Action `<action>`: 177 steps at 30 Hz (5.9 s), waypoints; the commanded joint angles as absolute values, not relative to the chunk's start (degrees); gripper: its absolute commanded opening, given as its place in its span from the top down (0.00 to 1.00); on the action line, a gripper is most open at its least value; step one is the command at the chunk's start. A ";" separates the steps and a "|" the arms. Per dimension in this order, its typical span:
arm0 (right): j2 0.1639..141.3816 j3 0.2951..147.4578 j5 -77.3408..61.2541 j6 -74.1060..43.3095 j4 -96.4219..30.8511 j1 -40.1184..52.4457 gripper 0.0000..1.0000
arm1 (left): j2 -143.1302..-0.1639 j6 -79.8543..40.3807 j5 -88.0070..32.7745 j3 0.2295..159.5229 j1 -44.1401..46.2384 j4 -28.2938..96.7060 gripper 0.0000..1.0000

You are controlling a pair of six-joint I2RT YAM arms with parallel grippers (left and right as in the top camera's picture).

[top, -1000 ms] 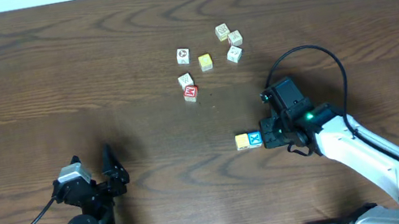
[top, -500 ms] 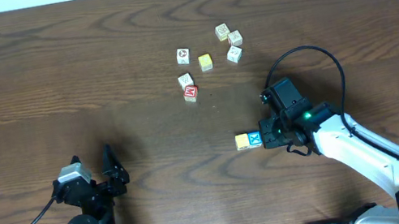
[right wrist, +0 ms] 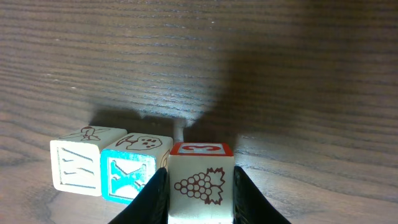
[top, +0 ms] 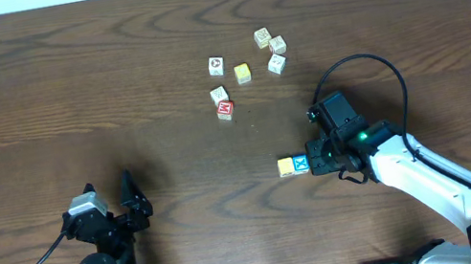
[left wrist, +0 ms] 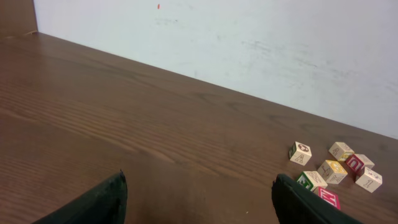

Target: Lift 4 blocks

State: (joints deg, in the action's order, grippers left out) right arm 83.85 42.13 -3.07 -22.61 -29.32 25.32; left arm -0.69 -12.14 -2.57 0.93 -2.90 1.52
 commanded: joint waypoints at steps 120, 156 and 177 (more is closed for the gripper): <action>83.55 55.70 4.62 -24.34 -41.87 24.86 0.99 | -0.62 -11.66 -0.84 0.23 -2.83 4.05 0.25; 76.14 37.60 7.42 -36.80 -37.95 34.83 0.97 | -0.62 -11.66 -0.84 0.23 -2.83 4.08 0.25; 77.97 35.70 7.92 -38.50 -35.66 34.83 0.98 | -0.62 -11.66 -0.84 0.23 -2.83 4.08 0.25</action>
State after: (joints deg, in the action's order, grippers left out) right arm 76.88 36.01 6.24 -37.34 -36.10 34.22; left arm -0.71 -12.14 -2.57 0.91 -2.90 1.54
